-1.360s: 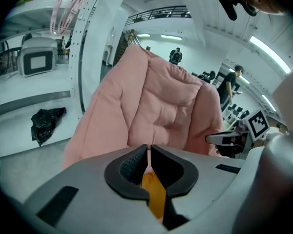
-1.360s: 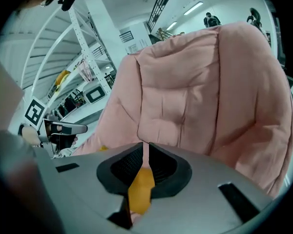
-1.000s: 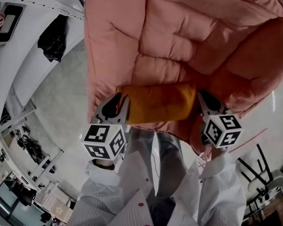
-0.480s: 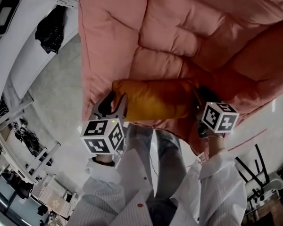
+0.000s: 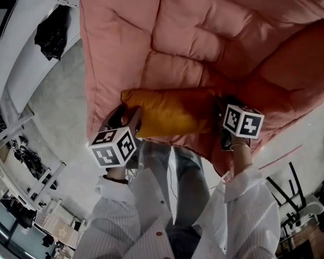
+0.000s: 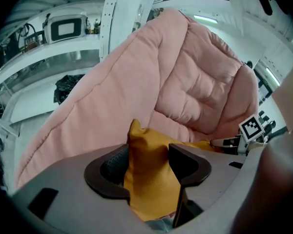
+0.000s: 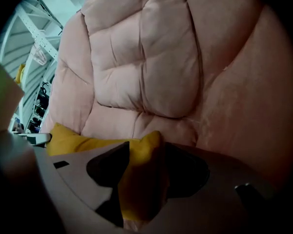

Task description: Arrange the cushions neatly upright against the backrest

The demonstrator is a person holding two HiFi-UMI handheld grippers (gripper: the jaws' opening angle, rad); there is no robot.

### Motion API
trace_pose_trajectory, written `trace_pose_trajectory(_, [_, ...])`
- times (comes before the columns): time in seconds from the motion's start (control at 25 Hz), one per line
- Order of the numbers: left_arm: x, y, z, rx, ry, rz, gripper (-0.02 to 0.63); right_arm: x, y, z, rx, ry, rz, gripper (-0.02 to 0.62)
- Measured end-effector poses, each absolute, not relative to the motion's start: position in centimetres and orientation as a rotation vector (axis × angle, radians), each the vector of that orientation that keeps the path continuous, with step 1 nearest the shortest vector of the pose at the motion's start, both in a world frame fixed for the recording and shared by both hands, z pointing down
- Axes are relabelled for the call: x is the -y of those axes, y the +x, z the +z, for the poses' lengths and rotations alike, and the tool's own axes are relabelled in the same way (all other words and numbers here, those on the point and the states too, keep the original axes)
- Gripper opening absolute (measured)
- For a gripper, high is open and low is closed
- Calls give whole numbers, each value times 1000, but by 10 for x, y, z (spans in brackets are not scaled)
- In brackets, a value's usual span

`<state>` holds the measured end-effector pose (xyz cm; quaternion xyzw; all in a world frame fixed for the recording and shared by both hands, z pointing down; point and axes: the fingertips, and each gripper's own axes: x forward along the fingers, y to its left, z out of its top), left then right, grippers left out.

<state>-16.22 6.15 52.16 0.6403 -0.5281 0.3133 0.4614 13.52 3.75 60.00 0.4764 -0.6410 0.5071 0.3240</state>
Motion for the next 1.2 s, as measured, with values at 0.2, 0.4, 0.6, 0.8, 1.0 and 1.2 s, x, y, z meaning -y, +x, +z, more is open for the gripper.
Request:
trace_pose_trajectory(0.2, [-63, -162, 527, 1284, 1563, 818, 271, -42, 136, 610, 1626, 1220, 1346, 201])
trace_pose_trajectory(0.4, [-63, -158, 530, 1278, 1551, 845, 273, -45, 133, 615, 1621, 1179, 1391, 199])
trace_pose_trajectory(0.6, [-64, -152, 534, 1225, 1540, 831, 198, -49, 123, 614, 1665, 1149, 1476, 102])
trace_pose_trajectory(0.8, [-65, -152, 534, 1194, 1560, 859, 150, -52, 118, 612, 1679, 1180, 1457, 50])
trace_pose_trajectory(1.0, [-67, -153, 536, 1161, 1585, 882, 126, -57, 115, 610, 1686, 1224, 1368, 37])
trace_pose_trajectory(1.2, [-66, -155, 533, 1106, 1624, 905, 123, -59, 115, 598, 1674, 1293, 1355, 35])
